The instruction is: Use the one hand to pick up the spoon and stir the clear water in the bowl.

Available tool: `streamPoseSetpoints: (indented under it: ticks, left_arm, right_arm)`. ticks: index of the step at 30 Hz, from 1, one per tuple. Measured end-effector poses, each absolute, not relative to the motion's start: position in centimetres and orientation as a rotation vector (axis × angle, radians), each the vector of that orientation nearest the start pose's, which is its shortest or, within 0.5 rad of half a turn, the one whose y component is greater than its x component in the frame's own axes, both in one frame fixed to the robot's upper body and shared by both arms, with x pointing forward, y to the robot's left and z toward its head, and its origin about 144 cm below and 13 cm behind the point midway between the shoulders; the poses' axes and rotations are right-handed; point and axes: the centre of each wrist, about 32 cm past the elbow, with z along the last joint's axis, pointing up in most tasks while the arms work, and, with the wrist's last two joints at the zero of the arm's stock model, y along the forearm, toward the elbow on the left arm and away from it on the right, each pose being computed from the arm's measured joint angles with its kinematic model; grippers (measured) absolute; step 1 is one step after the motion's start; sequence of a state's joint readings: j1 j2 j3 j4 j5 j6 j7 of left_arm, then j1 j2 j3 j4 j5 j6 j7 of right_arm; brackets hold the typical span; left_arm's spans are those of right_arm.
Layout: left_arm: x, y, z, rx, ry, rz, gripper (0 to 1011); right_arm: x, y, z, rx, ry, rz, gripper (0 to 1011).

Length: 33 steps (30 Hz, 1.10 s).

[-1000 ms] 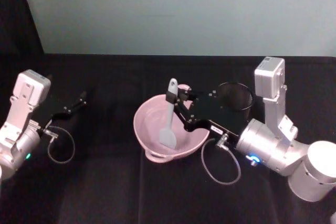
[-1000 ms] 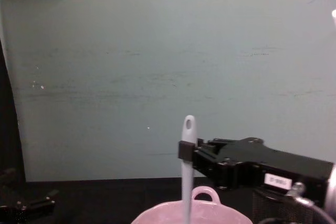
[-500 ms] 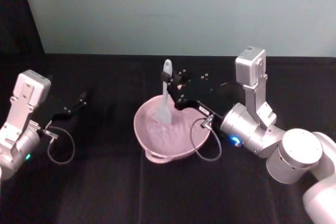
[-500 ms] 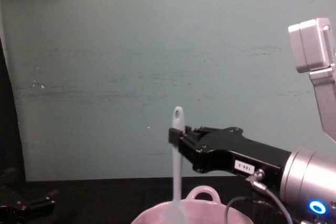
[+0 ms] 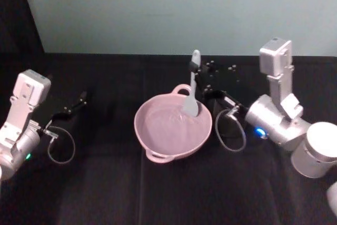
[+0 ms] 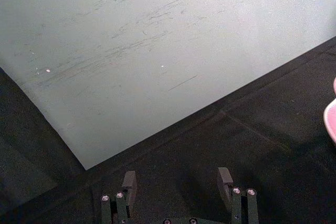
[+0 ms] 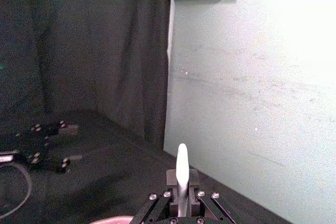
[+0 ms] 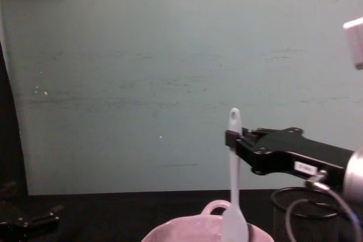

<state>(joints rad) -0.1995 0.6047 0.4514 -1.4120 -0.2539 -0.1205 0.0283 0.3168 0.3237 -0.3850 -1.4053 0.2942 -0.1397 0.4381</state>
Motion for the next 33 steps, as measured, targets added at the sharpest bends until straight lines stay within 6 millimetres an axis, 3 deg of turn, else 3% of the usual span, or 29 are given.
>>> streamPoseSetpoints:
  ticks: [9, 18, 25, 33]
  left_arm:
    - [48.9, 31.0, 114.0, 0.305, -0.285, 1.248, 1011]
    - [48.9, 31.0, 114.0, 0.305, -0.285, 1.248, 1011]
    - [48.9, 31.0, 114.0, 0.304, -0.285, 1.248, 1011]
    - [48.9, 31.0, 114.0, 0.304, -0.285, 1.248, 1011]
  right_arm:
    - [50.7, -24.1, 119.3, 0.024, -0.13, -0.732, 114]
    - [49.1, -22.2, 118.9, 0.056, -0.07, -0.598, 114]
    - [50.3, -19.4, 117.9, 0.08, -0.081, -0.588, 114]
    - [52.7, -17.8, 117.0, 0.087, -0.138, -0.703, 114]
